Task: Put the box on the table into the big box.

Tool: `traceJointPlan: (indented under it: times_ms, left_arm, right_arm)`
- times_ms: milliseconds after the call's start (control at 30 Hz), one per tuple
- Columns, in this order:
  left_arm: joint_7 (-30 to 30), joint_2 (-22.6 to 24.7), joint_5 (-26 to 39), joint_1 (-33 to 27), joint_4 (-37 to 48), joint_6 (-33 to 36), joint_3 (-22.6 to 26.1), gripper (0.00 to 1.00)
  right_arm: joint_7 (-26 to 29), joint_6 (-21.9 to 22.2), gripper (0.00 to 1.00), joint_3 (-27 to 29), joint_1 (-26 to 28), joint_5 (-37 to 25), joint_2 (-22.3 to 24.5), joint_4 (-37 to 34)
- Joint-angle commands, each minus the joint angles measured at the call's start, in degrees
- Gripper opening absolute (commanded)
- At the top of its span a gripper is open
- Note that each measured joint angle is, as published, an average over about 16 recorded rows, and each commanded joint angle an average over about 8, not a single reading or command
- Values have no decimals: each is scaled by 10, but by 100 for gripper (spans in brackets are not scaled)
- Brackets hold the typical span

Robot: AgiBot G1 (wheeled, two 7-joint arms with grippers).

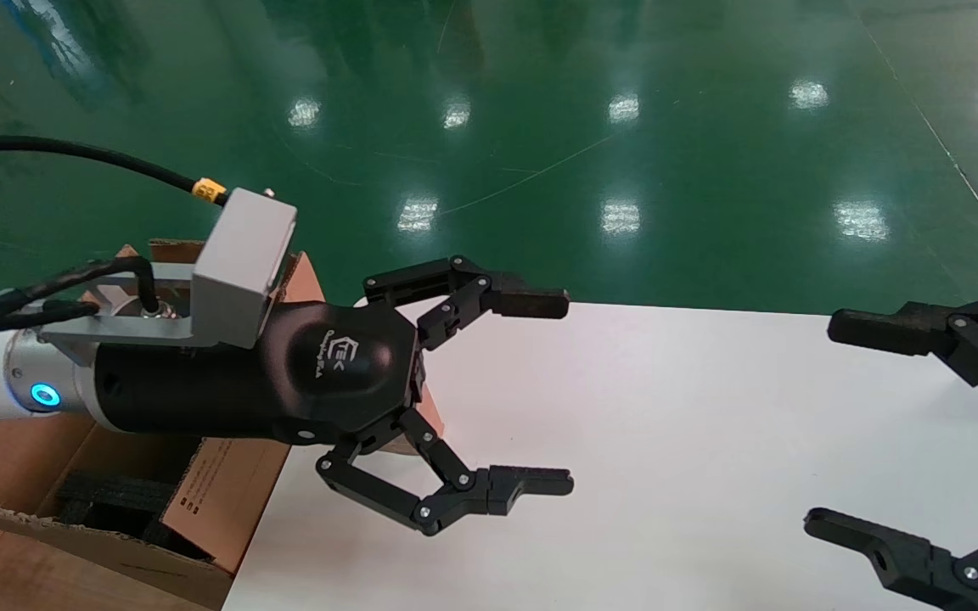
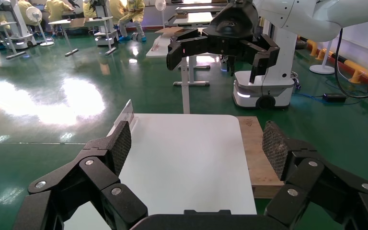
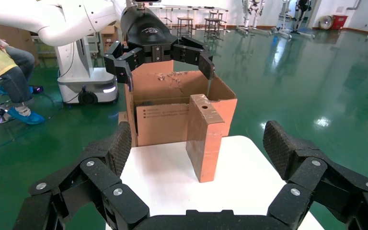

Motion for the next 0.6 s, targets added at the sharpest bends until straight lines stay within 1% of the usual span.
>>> traceJointPlan:
  times_ms: [33, 400, 600]
  left_arm:
    - [0, 0, 0, 0, 0, 0, 0, 100]
    - [4, -2, 13, 0, 4, 1, 5, 100]
    - [16, -12, 53, -6, 1, 6, 17, 100]
  right_arm:
    - [0, 0, 100, 0, 0, 0, 0, 0]
    - [0, 0, 100, 0, 0, 0, 0, 0]
    - [0, 0, 100, 0, 0, 0, 0, 0]
